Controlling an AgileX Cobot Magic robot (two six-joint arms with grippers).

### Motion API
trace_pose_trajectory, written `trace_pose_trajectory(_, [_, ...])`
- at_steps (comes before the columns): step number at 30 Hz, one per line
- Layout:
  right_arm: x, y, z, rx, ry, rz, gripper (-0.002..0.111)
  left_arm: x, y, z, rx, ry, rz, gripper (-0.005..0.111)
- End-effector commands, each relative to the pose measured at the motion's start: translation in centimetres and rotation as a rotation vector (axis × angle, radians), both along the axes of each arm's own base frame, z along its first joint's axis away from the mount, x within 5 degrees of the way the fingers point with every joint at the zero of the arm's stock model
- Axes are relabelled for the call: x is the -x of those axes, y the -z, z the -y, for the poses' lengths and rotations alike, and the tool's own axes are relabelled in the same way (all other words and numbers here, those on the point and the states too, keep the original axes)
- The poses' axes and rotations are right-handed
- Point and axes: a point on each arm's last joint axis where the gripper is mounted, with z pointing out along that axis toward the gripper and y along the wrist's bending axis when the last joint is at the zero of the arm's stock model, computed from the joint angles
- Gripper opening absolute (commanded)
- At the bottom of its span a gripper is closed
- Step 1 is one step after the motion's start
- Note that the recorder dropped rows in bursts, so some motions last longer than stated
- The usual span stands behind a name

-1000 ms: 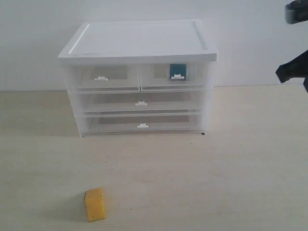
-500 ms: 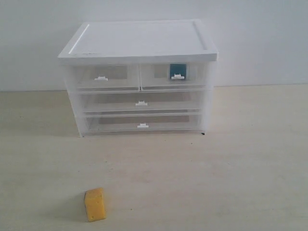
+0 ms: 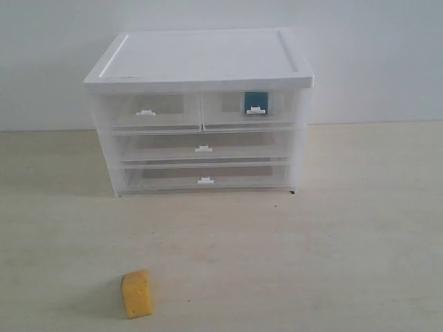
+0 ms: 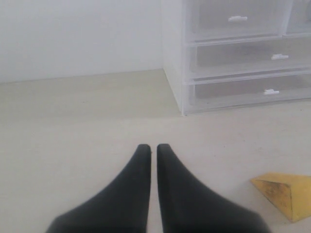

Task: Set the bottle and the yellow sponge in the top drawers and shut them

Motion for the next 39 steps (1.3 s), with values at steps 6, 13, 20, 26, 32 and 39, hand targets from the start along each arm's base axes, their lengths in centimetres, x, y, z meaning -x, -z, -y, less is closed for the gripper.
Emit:
trace_pose_trajectory(6, [0.7, 4.6, -0.2, 0.135, -0.055, 0.069, 0.0, 0.0, 0.1, 0.0, 0.013, 0.004, -0.003, 0.004])
trace_pose_trajectory(13, [3.1, 10.6, 0.1, 0.12, -0.061, 0.079, 0.0, 0.0, 0.1, 0.0, 0.013, 0.004, -0.003, 0.004])
trace_pose_trajectory(20, [4.4, 14.3, 0.3, 0.113, -0.054, 0.091, 0.0, 0.0, 0.1, 0.0, 0.013, 0.004, -0.003, 0.004])
trace_pose_trajectory(26, [4.3, 15.0, 0.3, 0.118, -0.055, 0.067, 0.0, 0.0, 0.1, 0.0, 0.013, 0.005, -0.001, 0.004])
trace_pose_trajectory(32, [4.3, 15.1, 0.3, 0.118, -0.055, 0.062, 0.0, 0.0, 0.1, 0.0, 0.013, 0.005, -0.001, 0.004])
trace_pose_trajectory(39, [4.3, 16.0, -0.1, 0.095, -0.096, 0.025, 0.0, 0.0, 0.1, 0.0, 0.013, 0.005, -0.001, 0.004])
